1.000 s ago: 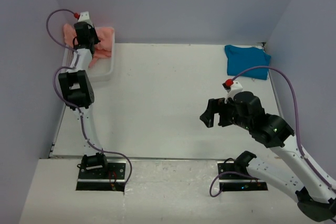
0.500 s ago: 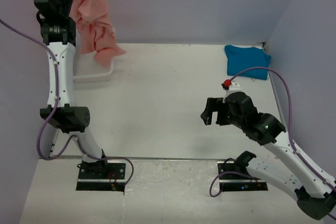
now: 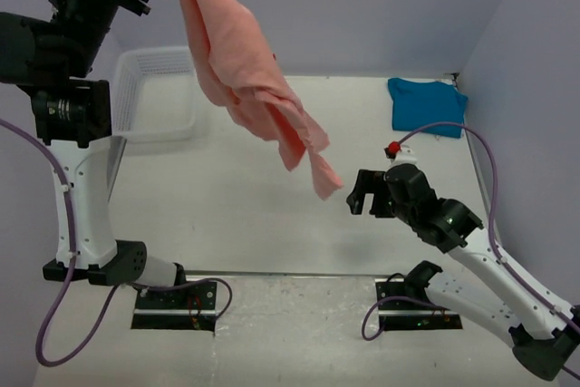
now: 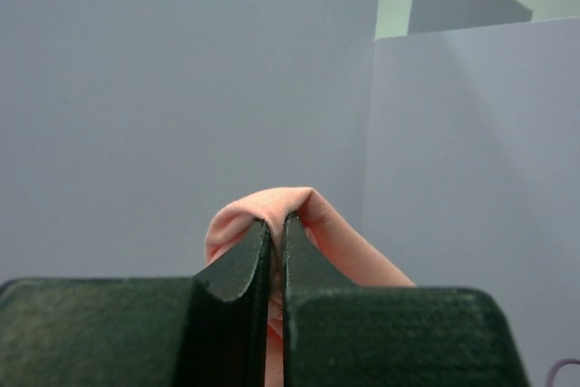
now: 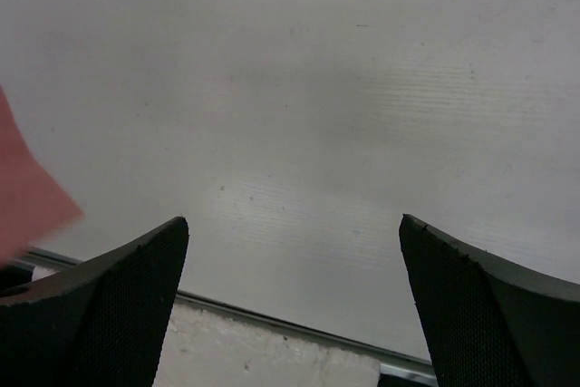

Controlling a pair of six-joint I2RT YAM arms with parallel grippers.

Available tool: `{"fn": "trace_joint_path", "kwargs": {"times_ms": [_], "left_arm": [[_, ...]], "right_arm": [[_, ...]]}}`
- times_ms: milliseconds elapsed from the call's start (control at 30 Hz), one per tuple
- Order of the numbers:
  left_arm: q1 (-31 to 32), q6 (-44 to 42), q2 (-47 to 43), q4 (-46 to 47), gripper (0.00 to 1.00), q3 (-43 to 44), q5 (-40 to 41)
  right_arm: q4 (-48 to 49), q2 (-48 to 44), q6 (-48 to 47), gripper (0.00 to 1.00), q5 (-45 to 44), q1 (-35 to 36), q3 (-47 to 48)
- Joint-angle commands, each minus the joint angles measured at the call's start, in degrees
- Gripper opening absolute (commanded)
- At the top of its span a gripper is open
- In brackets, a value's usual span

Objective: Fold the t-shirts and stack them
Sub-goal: Move the tshirt to the center of the board

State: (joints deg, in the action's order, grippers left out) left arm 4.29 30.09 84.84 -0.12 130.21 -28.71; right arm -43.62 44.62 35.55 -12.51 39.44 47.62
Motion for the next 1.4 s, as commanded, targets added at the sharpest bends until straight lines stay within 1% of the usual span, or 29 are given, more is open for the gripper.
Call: {"fn": "trace_joint_path", "kwargs": {"times_ms": [0, 33, 100, 167, 267, 300, 367, 400, 433, 500, 533, 567, 633, 667, 733, 767, 833, 933, 967, 1000, 1033, 1100, 1300, 1367], "left_arm": [[1.0, 6.5, -5.1, 0.5, 0.00, -9.0, 1.1], [1.5, 6.5, -9.2, 1.1, 0.00, -17.0, 2.4], [1.8, 6.7, -12.4, 1.1, 0.00, -24.0, 4.5], [2.0, 7.3, -16.4, 0.5, 0.00, -35.9, 6.7], [2.9, 5.7, -17.0, -3.7, 0.00, -42.3, 10.7], [3.9, 5.2, -17.2, -3.4, 0.00, -47.5, 12.7], [6.4, 1.9, -16.9, -3.2, 0.00, -52.2, 17.2], [8.5, 1.1, -16.5, -2.8, 0.00, -54.5, 20.2], [9.2, -0.3, -15.3, -1.0, 0.00, -58.7, 21.1], [10.0, -0.6, -11.9, 3.4, 0.00, -62.9, 21.3], [10.0, -0.6, -10.7, 3.7, 0.00, -63.6, 21.4], [10.0, -0.8, -9.4, 4.2, 0.00, -64.0, 21.3], [10.7, -1.9, -6.3, 5.8, 0.00, -65.0, 21.8], [11.0, -2.3, -5.4, 6.2, 0.00, -65.0, 22.0], [11.8, -2.9, -3.7, 7.3, 0.00, -65.2, 23.1], [11.8, -2.8, -3.2, 7.8, 0.00, -65.3, 23.0], [11.9, -2.4, -2.4, 8.7, 0.00, -65.4, 22.0], [12.2, -2.3, -2.6, 9.4, 0.00, -65.8, 21.2], [12.3, -2.4, -2.8, 9.4, 0.00, -65.9, 21.3], [12.4, -2.5, -3.4, 9.4, 0.00, -66.2, 21.2], [12.4, -2.5, -3.7, 9.4, 0.00, -66.4, 21.2], [12.4, -2.8, -4.3, 9.6, 0.00, -66.8, 20.8], [12.4, -2.8, -5.6, 10.4, 0.00, -68.2, 18.7], [12.4, -3.0, -5.8, 10.6, 0.00, -68.7, 18.5]], "right_arm": [[3.2, -1.5, 1.9, 0.99, -2.1, 0.4, 2.2], [3.5, -1.8, 1.5, 0.99, -1.7, 0.3, 2.4], [4.2, -2.3, 0.5, 0.99, 0.4, 0.4, 2.9], [3.6, -1.8, -1.0, 0.99, 2.4, 0.4, 3.8], [2.4, -1.1, -2.6, 0.99, 3.6, 0.4, 5.0], [2.4, -1.1, -2.7, 0.99, 4.0, 0.5, 5.2], [2.7, -0.9, -3.7, 0.99, 4.8, 0.4, 5.2], [4.0, -0.2, -4.5, 0.99, 5.9, 0.5, 5.1], [4.9, 0.5, -6.1, 0.99, 9.3, 0.5, 4.8], [5.7, 2.8, -6.1, 0.99, 11.4, 0.6, 4.9], [6.4, 3.5, -6.6, 0.99, 12.2, 1.0, 4.8], [6.8, 4.3, -6.8, 0.99, 15.7, 1.7, 4.8], [7.8, 7.0, -7.5, 0.99, 18.1, 2.9, 4.8], [7.9, 8.3, -7.9, 0.99, 20.2, 4.4, 4.9], [8.0, 11.0, -8.1, 0.99, 21.3, 6.0, 5.1], [8.1, 13.8, -8.0, 0.99, 21.3, 7.6, 5.0], [9.3, 15.9, -6.8, 0.99, 19.1, 9.2, 4.2], [10.1, 19.4, -4.0, 0.99, 14.2, 9.4, 3.5], [9.4, 22.1, -3.0, 0.99, 12.6, 9.4, 3.9], [7.7, 25.3, -1.1, 0.99, 9.1, 9.4, 4.4], [7.7, 25.3, -0.3, 0.99, 7.8, 9.4, 4.7], [6.7, 31.0, 1.7, 0.99, 3.8, 9.4, 5.9], [6.3, 44.0, 4.2, 0.99, 0.0, 9.4, 10.7], [5.9, 46.9, 4.4, 0.99, -1.5, 9.4, 12.3]]}}
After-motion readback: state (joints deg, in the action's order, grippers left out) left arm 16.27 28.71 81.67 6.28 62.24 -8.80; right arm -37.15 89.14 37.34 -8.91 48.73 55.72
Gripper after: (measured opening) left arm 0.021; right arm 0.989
